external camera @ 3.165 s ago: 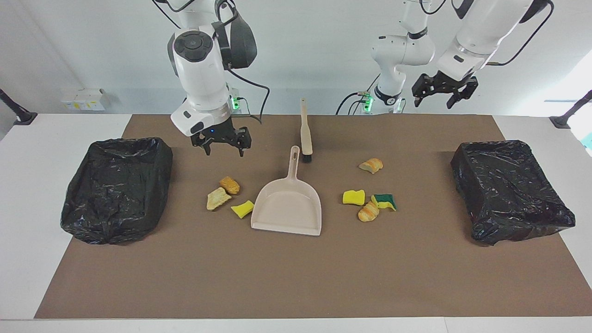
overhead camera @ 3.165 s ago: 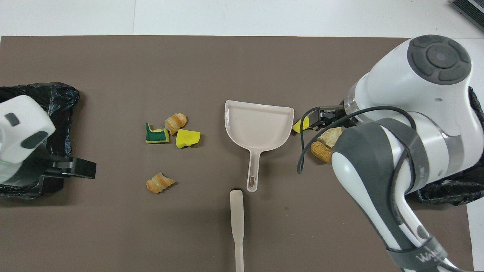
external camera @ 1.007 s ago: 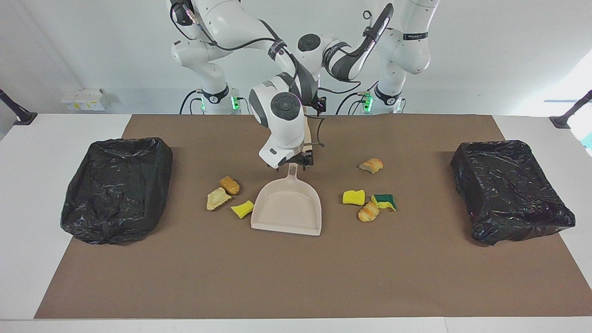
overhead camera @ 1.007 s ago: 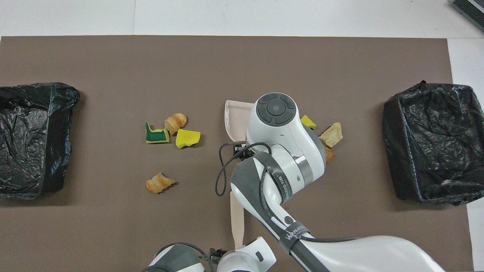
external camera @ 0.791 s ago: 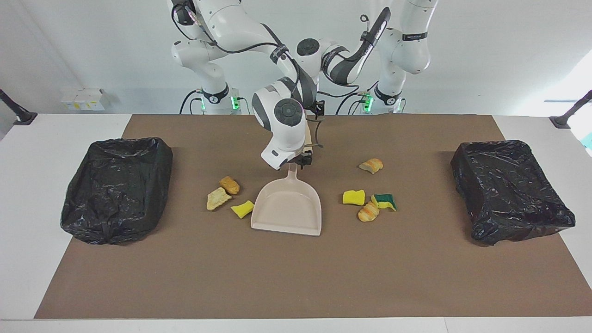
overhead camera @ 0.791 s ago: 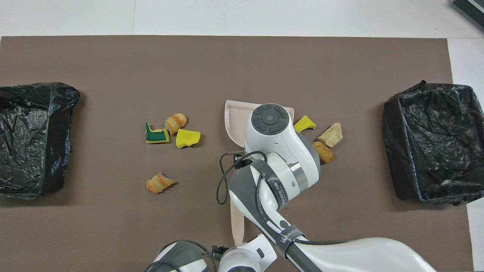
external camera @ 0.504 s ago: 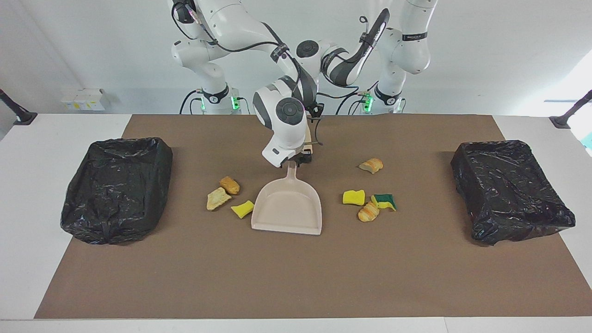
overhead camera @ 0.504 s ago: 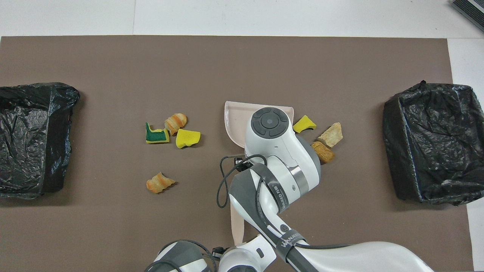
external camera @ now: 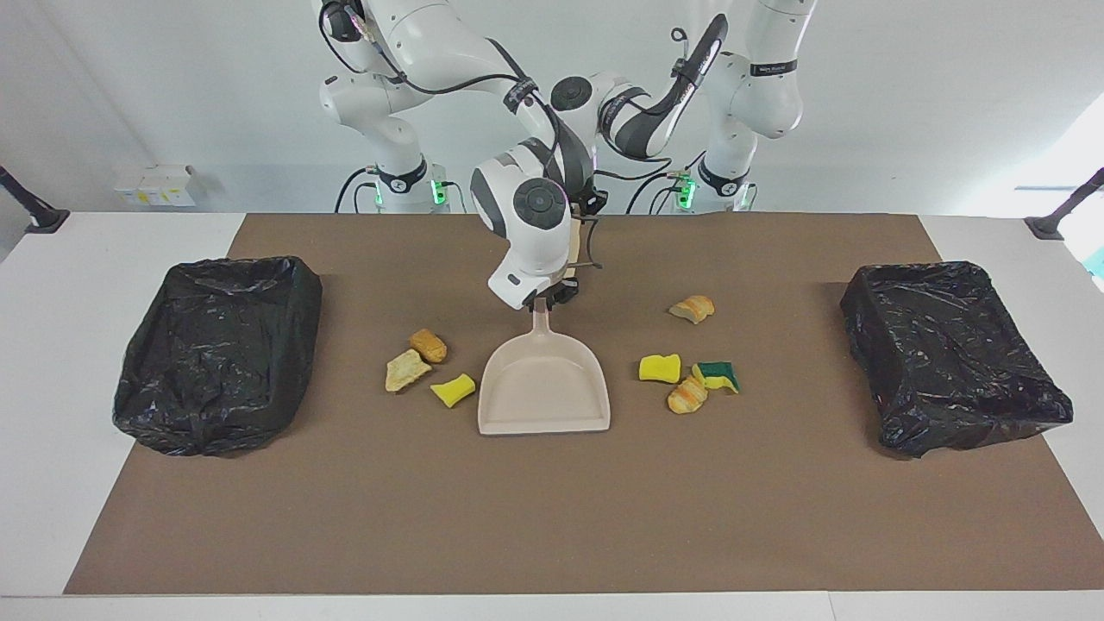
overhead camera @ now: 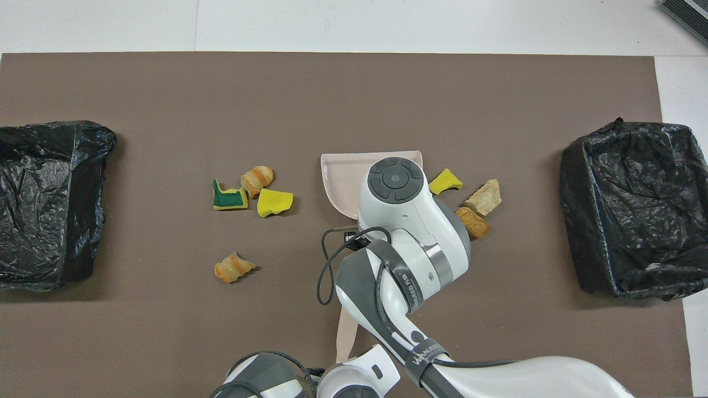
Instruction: Sweep and dump trash in bin
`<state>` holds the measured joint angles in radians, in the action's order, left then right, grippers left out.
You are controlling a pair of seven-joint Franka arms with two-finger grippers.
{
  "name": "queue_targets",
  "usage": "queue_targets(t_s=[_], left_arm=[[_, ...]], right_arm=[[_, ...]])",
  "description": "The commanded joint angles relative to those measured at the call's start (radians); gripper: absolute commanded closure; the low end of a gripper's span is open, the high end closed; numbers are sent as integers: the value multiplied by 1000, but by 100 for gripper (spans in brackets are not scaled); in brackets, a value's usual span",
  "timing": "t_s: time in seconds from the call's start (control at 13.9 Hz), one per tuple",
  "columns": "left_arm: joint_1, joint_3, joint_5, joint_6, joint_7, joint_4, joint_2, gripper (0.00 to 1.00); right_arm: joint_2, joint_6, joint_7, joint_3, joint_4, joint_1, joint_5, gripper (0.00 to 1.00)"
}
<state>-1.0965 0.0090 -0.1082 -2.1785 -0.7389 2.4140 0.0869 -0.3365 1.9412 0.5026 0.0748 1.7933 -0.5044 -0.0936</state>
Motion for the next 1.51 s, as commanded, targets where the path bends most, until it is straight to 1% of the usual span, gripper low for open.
queue_targets(t_s=[0.0, 0.07, 0.29, 0.5, 0.65, 0.72, 0.79, 0.86, 0.94, 1.01, 1.08, 1.15, 1.22, 1.29, 1.44], left_arm=[[-2, 17, -16, 89, 3, 5, 66, 100], [15, 17, -14, 121, 9, 4, 86, 100], [21, 20, -16, 195, 16, 5, 126, 100], [72, 26, -14, 294, 62, 7, 210, 100], [157, 28, -14, 354, 91, 7, 278, 100], [220, 31, -14, 394, 166, 5, 302, 100], [309, 32, -14, 434, 244, -9, 316, 100], [402, 32, -14, 471, 329, -29, 315, 100], [493, 32, -14, 486, 410, -41, 307, 100], [573, 32, -13, 476, 467, -41, 301, 100], [640, 34, -11, 459, 540, -44, 283, 100], [724, 35, -11, 456, 581, -73, 251, 100], [801, 36, -8, 477, 581, -123, 197, 100], [845, 36, -2, 503, 581, -175, 135, 100], [906, 36, -1, 482, 567, -236, 24, 100]], right_arm=[[39, -39, -30, 3, -6, 3, -12, 100], [51, -59, -92, 3, -11, 10, 1, 100], [82, -113, -348, -1, -28, 55, 9, 100], [105, -140, -612, -3, -34, 104, 49, 100], [106, -143, -798, -4, -32, 115, 89, 100], [108, -143, -859, -3, -29, 124, 92, 100], [109, -143, -906, -3, -28, 126, 106, 100], [109, -143, -950, -3, -28, 126, 123, 100], [111, -145, -987, -4, -23, 130, 133, 100], [111, -151, -1039, -4, -20, 141, 155, 100], [112, -154, -1102, -4, -15, 145, 191, 100], [116, -153, -1155, -4, -9, 147, 230, 100], [116, -154, -1200, -3, -8, 147, 273, 100], [111, -148, -1261, -1, -2, 147, 328, 100], [100, -125, -1329, 0, 14, 136, 394, 100]])
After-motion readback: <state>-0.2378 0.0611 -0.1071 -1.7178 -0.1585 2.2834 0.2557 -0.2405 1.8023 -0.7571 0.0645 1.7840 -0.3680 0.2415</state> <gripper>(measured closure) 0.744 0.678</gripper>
